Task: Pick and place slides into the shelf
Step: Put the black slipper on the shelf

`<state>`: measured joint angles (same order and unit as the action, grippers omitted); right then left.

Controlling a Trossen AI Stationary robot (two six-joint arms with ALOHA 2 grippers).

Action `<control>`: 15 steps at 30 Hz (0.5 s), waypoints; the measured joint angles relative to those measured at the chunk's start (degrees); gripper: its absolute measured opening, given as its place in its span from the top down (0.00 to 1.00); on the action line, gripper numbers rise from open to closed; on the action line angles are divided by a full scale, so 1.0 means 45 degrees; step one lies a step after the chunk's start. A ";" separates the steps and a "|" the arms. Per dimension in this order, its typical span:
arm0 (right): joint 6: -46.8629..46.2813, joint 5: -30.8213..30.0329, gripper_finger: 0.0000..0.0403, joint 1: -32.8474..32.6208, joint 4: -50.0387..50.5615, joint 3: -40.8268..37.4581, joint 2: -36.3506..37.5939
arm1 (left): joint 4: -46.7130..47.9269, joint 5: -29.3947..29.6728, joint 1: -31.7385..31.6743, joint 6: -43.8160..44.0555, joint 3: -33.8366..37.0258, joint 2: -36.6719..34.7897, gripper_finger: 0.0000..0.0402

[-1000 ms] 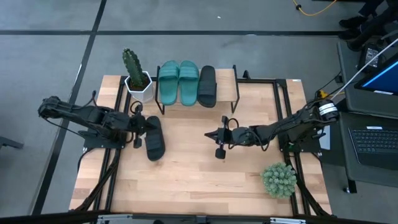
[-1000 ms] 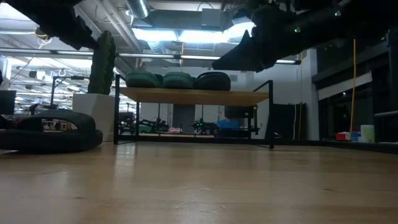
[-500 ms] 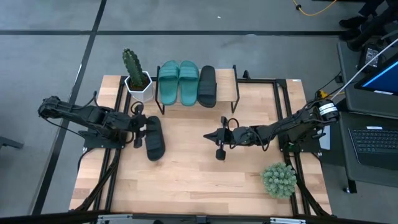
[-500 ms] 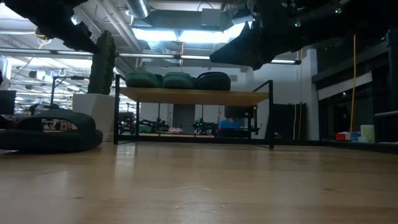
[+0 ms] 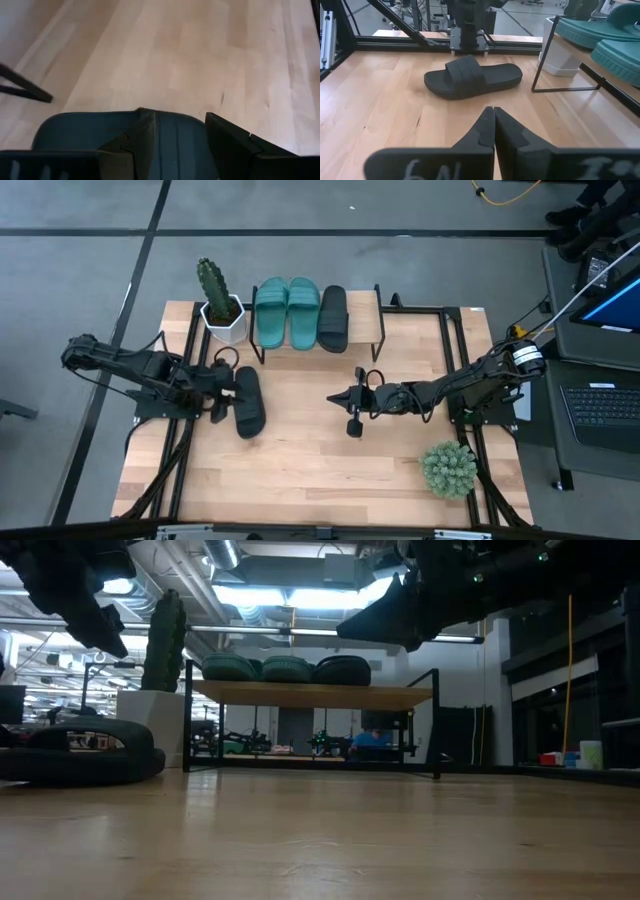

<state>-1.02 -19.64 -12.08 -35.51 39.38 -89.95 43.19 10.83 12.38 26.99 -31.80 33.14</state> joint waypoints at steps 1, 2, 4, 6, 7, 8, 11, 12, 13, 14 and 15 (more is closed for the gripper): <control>0.0018 0.0000 0.99 0.0000 0.0000 0.0000 0.0000 | 0.0004 0.0143 0.0000 0.0173 0.0002 0.0023 0.59; 0.0038 -0.0002 0.99 0.0000 0.0000 0.0000 0.0000 | -0.0051 0.0344 0.0000 0.0243 -0.0003 0.0104 0.59; 0.0069 -0.0005 0.99 0.0000 0.0000 0.0000 0.0000 | -0.0013 0.0731 -0.0024 0.0314 -0.0003 0.0287 0.59; 0.0083 -0.0002 0.99 0.0000 0.0000 0.0000 0.0000 | -0.0019 0.0895 -0.0163 0.0316 -0.0003 0.0539 0.59; 0.0074 0.0000 0.99 0.0000 0.0001 0.0000 0.0000 | -0.0017 0.0903 -0.0274 0.0330 -0.0003 0.0714 0.59; 0.0057 0.0000 0.99 0.0000 0.0002 0.0000 0.0000 | -0.0017 0.0908 -0.0391 0.0381 -0.0003 0.0892 0.59; 0.0051 0.0063 0.99 0.0000 0.0005 0.0000 0.0000 | 0.0151 0.0908 -0.0746 0.0562 -0.0003 0.1500 0.59; 0.0049 0.0068 0.99 0.0000 0.0005 0.0000 0.0000 | 0.0227 0.0908 -0.0872 0.0566 -0.0003 0.1698 0.59; 0.0053 0.0078 0.99 0.0000 0.0005 0.0000 0.0000 | 0.0313 0.0899 -0.0994 0.0591 -0.0003 0.1883 0.59; 0.0049 0.0078 0.99 0.0000 0.0005 0.0000 0.0000 | 0.0353 0.0804 -0.1116 0.0591 -0.0003 0.2069 0.59; 0.0049 0.0078 0.99 0.0000 0.0005 0.0000 0.0000 | 0.0331 0.0576 -0.1244 0.0591 -0.0003 0.2251 0.59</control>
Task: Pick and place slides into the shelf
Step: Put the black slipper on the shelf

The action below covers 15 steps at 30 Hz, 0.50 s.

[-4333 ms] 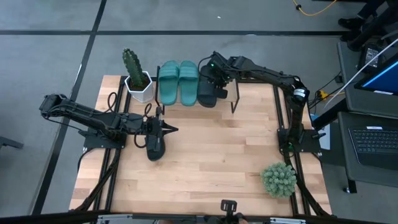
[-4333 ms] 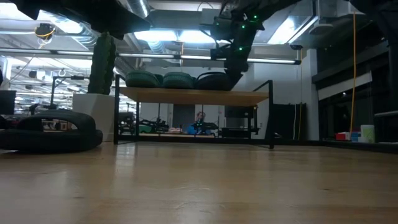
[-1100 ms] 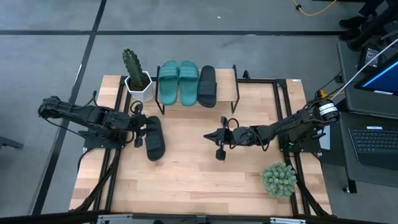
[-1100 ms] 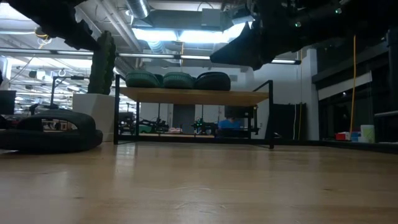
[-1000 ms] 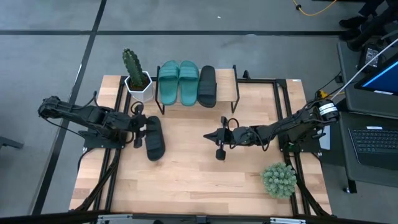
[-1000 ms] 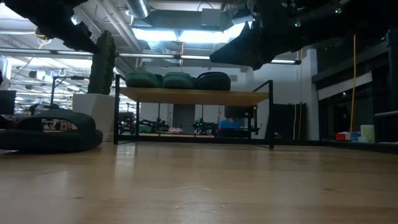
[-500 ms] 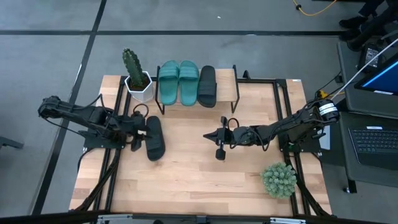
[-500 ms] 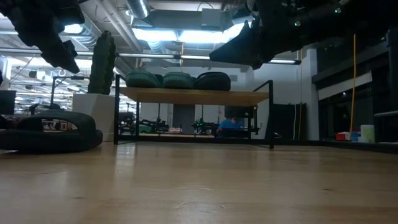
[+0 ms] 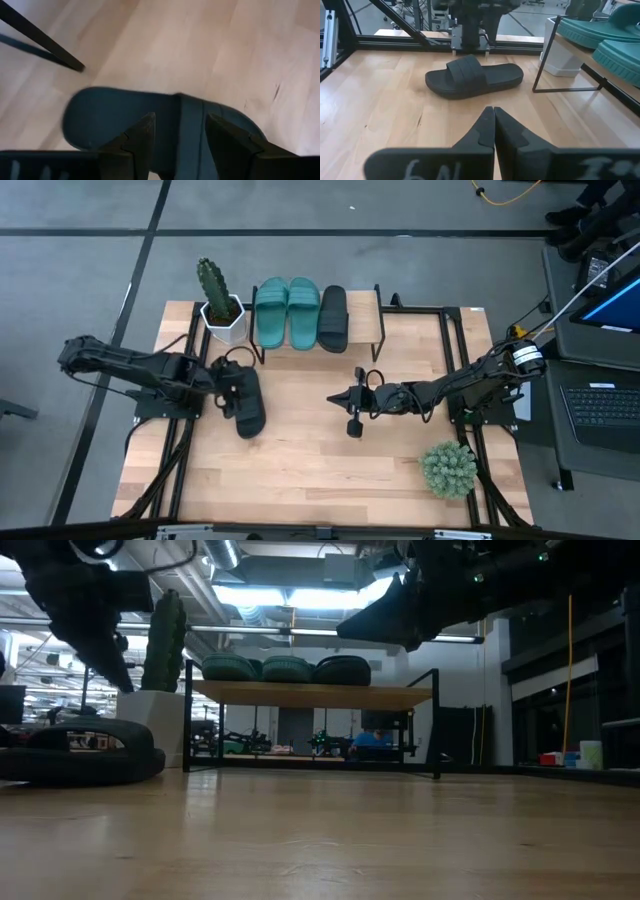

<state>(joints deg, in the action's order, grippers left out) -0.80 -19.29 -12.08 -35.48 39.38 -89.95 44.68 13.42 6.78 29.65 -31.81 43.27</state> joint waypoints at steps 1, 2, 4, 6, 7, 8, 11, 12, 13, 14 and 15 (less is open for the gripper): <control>0.0000 0.0004 0.99 0.0000 0.0005 0.0000 0.0000 | -0.0008 -0.0297 -0.0115 -0.0009 0.0000 0.0168 0.59; 0.0000 0.0004 0.99 0.0000 0.0007 0.0000 0.0000 | -0.0015 -0.0674 -0.0227 -0.0019 0.0000 0.0326 0.59; 0.0000 0.0007 0.99 0.0000 0.0013 0.0000 0.0000 | -0.0016 -0.1256 -0.0406 -0.0034 0.0000 0.0662 0.59; 0.0000 0.0009 0.99 0.0000 0.0019 0.0000 0.0000 | -0.0013 -0.1495 -0.0534 -0.0039 0.0000 0.0962 0.59; 0.0000 0.0009 0.99 0.0000 0.0016 0.0000 0.0000 | -0.0013 -0.1556 -0.0590 -0.0039 0.0000 0.1088 0.59; 0.0000 0.0009 0.99 0.0000 0.0019 0.0000 0.0000 | -0.0017 -0.1608 -0.0646 -0.0043 0.0000 0.1226 0.59; -0.0004 0.0012 0.99 0.0000 0.0024 0.0000 0.0000 | -0.0018 -0.2288 -0.0833 -0.0049 0.0000 0.1550 0.59; -0.0003 0.0014 0.99 0.0000 0.0027 0.0000 0.0000 | -0.0021 -0.2497 -0.0886 -0.0059 0.0000 0.1646 0.59; -0.0005 0.0014 0.99 0.0000 0.0029 0.0000 0.0000 | -0.0018 -0.2552 -0.0925 -0.0105 0.0000 0.1737 0.59; -0.0005 0.0014 0.99 0.0000 0.0029 0.0000 0.0000 | -0.0018 -0.2543 -0.0956 -0.0155 0.0000 0.1826 0.59; -0.0005 0.0014 0.99 0.0000 0.0029 0.0000 0.0000 | -0.0019 -0.2543 -0.0995 -0.0155 0.0000 0.1897 0.59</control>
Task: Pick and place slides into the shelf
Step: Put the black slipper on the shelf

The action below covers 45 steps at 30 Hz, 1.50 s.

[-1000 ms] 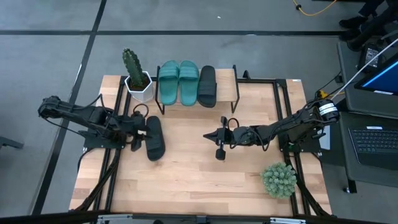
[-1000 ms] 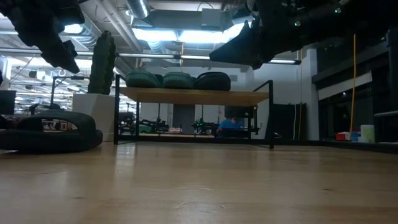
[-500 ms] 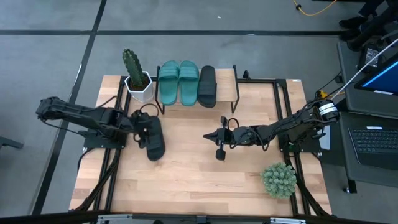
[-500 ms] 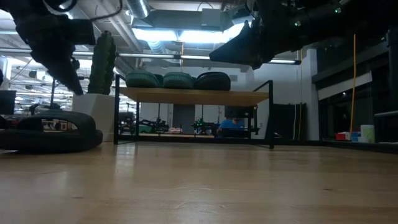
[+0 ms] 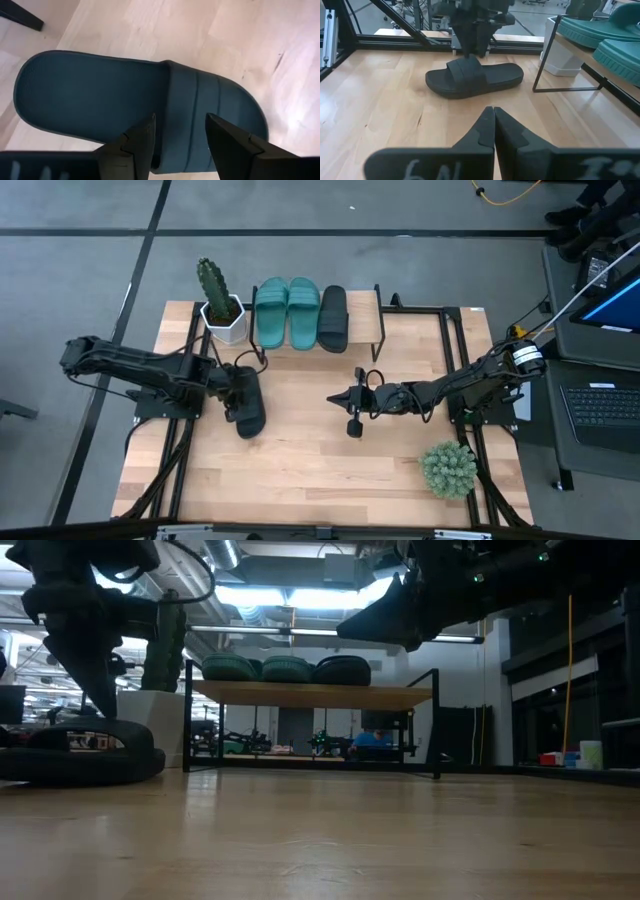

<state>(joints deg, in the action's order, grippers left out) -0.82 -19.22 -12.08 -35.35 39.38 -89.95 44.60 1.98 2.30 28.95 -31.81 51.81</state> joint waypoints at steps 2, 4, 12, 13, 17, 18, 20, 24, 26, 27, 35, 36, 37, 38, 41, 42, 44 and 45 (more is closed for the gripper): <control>0.0000 0.0000 0.99 0.0000 0.0000 0.0000 0.0000 | -0.0011 -0.0005 -0.0068 -0.0015 0.0005 0.0142 0.59; 0.0000 0.0000 0.99 0.0000 0.0000 0.0000 0.0000 | -0.0005 -0.0005 -0.0139 -0.0019 0.0005 0.0260 0.59; 0.0000 0.0000 0.99 0.0000 0.0005 0.0000 0.0000 | -0.0022 -0.1308 -0.0206 -0.0019 0.0005 0.0562 0.59; 0.0000 0.0000 0.99 0.0000 0.0005 0.0000 0.0000 | -0.0039 -0.1443 -0.0203 -0.0015 0.0005 0.0614 0.59; 0.0000 0.0001 0.99 0.0000 0.0005 0.0000 0.0000 | -0.0056 -0.1716 -0.0203 0.0112 0.0005 0.0849 0.59; 0.0000 0.0000 0.99 0.0000 0.0005 0.0000 0.0000 | -0.0055 -0.1822 -0.0206 0.0108 0.0005 0.0906 0.59; 0.0000 0.0000 0.99 0.0000 0.0008 0.0000 0.0000 | -0.0100 -0.2111 -0.0201 0.0116 0.0005 0.1001 0.59; 0.0000 0.0000 0.99 0.0000 0.0010 0.0000 0.0000 | -0.0253 -0.2259 -0.0198 0.0117 0.0010 0.1092 0.59; 0.0000 0.0005 0.99 0.0000 0.0010 0.0000 0.0000 | -0.0426 -0.2279 -0.0198 0.0129 0.0010 0.1085 0.59; 0.0005 0.0000 0.99 0.0000 0.0010 0.0000 0.0000 | -0.0552 -0.2297 -0.0198 0.0163 0.0010 0.1085 0.60; 0.0243 0.0000 0.99 -0.0004 -0.0015 0.0000 0.0000 | -0.1536 -0.2308 -0.0198 0.0895 0.0010 0.1085 0.74; 0.0243 0.0000 0.99 -0.0004 -0.0015 0.0000 0.0000 | -0.1623 -0.2335 -0.0198 0.0917 0.0010 0.1085 0.77; 0.0243 0.0000 0.99 0.0000 -0.0015 0.0000 0.0000 | -0.1679 -0.2378 -0.0198 0.1019 0.0010 0.1085 0.79; 0.0243 0.0000 0.99 0.0000 -0.0015 0.0000 0.0000 | -0.1689 -0.2436 -0.0198 0.1180 0.0010 0.1085 0.82; 0.0243 0.0000 0.99 -0.0001 -0.0015 0.0000 0.0000 | -0.1723 -0.2553 -0.0198 0.1459 0.0010 0.1085 0.88; 0.0243 0.0000 0.99 -0.0004 -0.0015 0.0000 0.0000 | -0.1723 -0.2565 -0.0198 0.1462 0.0010 0.1085 0.89; 0.0243 0.0000 0.99 0.0000 -0.0015 0.0000 0.0000 | -0.1723 -0.2565 -0.0198 0.1466 0.0010 0.1085 0.92; 0.0243 0.0000 0.99 0.0000 -0.0015 0.0000 0.0000 | -0.1723 -0.2565 -0.0198 0.1480 0.0010 0.1085 0.93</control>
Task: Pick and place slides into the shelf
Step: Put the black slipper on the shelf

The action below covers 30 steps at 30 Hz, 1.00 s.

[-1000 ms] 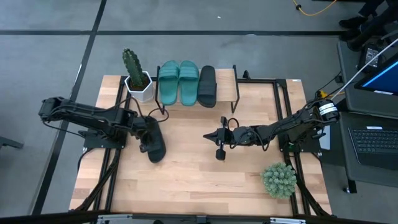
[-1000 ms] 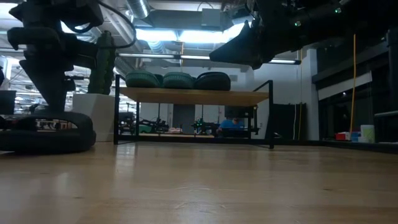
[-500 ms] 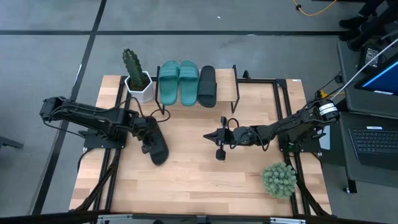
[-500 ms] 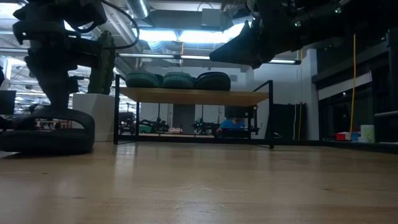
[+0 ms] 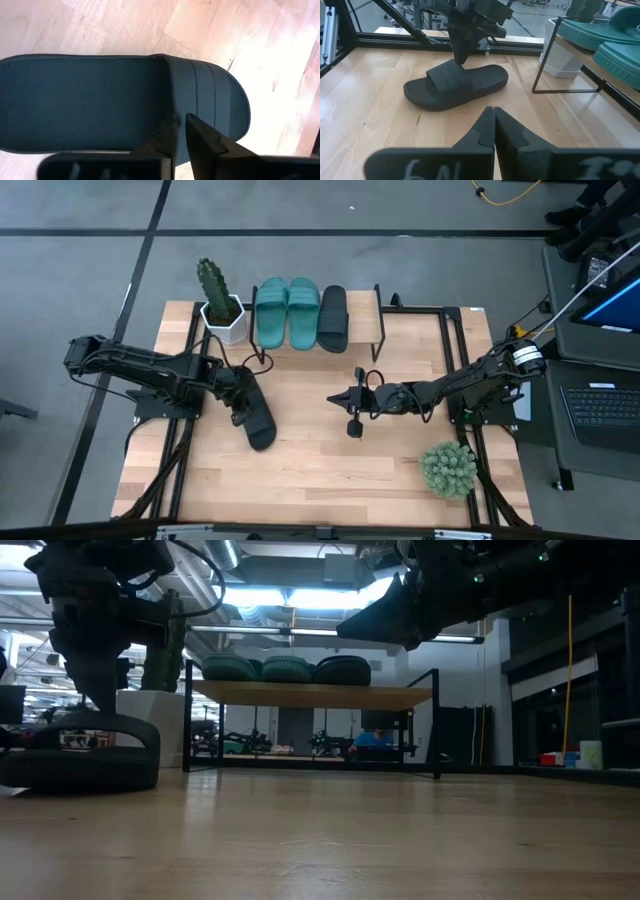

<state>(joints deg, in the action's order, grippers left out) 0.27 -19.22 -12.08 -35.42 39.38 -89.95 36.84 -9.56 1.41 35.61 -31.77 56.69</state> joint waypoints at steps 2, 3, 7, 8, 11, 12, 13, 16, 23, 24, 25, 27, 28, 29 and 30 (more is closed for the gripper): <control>0.0000 0.0000 0.99 -0.0005 -0.0004 0.0000 0.0000 | 0.0000 0.0000 0.0000 -0.0009 0.0000 0.0000 0.94; 0.0000 0.0000 0.99 -0.0003 -0.0005 0.0000 0.0000 | 0.0000 0.0000 0.0000 -0.0019 0.0000 0.0000 0.94; 0.0000 0.0000 0.99 -0.0002 -0.0005 0.0000 0.0000 | -0.0009 0.0000 0.0000 -0.0328 0.0000 -0.0005 0.92; -0.0003 0.0000 0.99 -0.0005 -0.0005 0.0000 0.0000 | -0.0010 -0.0005 0.0004 -0.0441 0.0000 -0.0005 0.91; -0.0015 0.0000 0.99 -0.0003 -0.0005 0.0000 0.0000 | -0.0010 0.0131 0.0010 -0.0895 0.0000 -0.0005 0.86; -0.0019 0.0000 0.99 -0.0005 -0.0005 0.0000 0.0000 | -0.0013 0.0220 0.0008 -0.0944 0.0000 -0.0005 0.84; -0.0015 0.0000 0.99 0.0000 -0.0005 0.0000 0.0000 | -0.0010 0.0289 0.0008 -0.0951 0.0000 -0.0005 0.83; -0.0024 0.0000 0.99 0.0000 -0.0005 0.0000 0.0000 | -0.0010 0.0302 0.0014 -0.0942 0.0000 -0.0005 0.78; -0.0049 0.0001 0.99 -0.0002 -0.0005 0.0000 0.0000 | -0.0034 -0.0468 0.0076 -0.0608 0.0000 0.0203 0.73; -0.0049 0.0000 0.99 -0.0004 -0.0005 0.0000 0.0000 | -0.0010 -0.0423 0.0107 -0.0606 0.0000 0.0300 0.72; -0.0049 0.0000 0.99 -0.0001 -0.0005 0.0000 0.0000 | 0.0010 -0.0403 0.0116 -0.0611 0.0000 0.0357 0.72; -0.0123 0.0000 0.99 -0.0005 -0.0002 0.0000 0.0005 | -0.0064 -0.0403 0.0120 -0.0611 0.0000 0.0599 0.72; -0.0232 0.0000 0.99 0.0000 0.0000 0.0000 0.0005 | -0.0028 -0.0393 0.0123 -0.0611 0.0000 0.0763 0.72; -0.0305 0.0004 0.99 0.0000 0.0000 0.0004 0.0005 | -0.0048 -0.0401 0.0121 -0.0611 0.0000 0.0893 0.72; -0.0335 0.0002 0.99 -0.0002 0.0005 0.0005 0.0005 | -0.0071 -0.0455 0.0121 -0.0608 -0.0005 0.1007 0.72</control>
<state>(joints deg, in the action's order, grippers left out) -1.23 -19.21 -12.09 -35.40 39.40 -89.93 36.52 -11.61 1.96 32.87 -31.79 61.22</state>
